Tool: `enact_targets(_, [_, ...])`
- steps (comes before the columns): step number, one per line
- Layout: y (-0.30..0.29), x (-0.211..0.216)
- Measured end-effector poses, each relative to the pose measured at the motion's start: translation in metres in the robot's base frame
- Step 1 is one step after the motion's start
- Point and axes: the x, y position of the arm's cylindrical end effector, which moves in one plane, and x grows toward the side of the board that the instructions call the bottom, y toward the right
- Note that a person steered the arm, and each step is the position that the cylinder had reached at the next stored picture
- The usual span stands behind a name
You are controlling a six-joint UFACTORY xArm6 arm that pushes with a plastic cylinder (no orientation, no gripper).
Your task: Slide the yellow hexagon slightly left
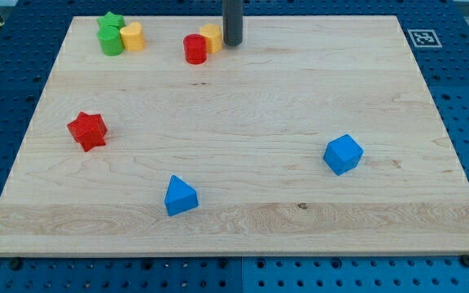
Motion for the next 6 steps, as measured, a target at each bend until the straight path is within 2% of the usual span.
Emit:
enact_targets(1, [0.007, 0.009])
enact_targets(2, [-0.006, -0.001])
enact_targets(6, [-0.110, -0.013])
